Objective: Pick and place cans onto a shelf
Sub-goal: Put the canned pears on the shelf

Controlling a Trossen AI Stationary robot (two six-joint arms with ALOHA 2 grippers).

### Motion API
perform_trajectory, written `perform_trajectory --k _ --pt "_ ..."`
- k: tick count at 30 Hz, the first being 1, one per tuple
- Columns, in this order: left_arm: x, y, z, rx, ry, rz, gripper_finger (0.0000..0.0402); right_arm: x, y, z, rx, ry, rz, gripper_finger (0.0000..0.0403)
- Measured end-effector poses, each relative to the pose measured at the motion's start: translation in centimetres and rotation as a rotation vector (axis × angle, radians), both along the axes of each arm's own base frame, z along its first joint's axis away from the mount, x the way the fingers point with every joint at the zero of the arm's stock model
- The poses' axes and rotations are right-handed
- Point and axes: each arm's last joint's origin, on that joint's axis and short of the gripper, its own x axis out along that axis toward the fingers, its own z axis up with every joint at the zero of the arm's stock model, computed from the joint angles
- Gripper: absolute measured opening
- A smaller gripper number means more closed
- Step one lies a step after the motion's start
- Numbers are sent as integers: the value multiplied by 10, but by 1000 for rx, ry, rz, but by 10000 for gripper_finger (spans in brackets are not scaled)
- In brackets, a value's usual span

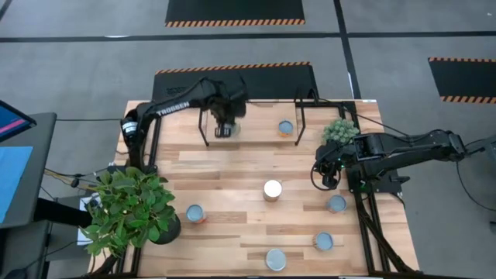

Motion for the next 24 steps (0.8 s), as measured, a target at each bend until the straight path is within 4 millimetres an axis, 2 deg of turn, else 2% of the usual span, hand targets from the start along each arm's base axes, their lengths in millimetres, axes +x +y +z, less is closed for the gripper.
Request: perform_trajectory --k 5,9,20,24 --pt "-15 39 1 -105 -143 245 0 0 0 0 -2 0 2 95" --pt "-25 56 2 -119 -176 377 0 0 0 0 -3 0 4 95" --pt "-29 62 3 -121 -209 538 0 0 0 0 -25 0 36 95" --pt "-31 60 -1 -123 -162 502 0 0 0 0 -25 0 36 95"
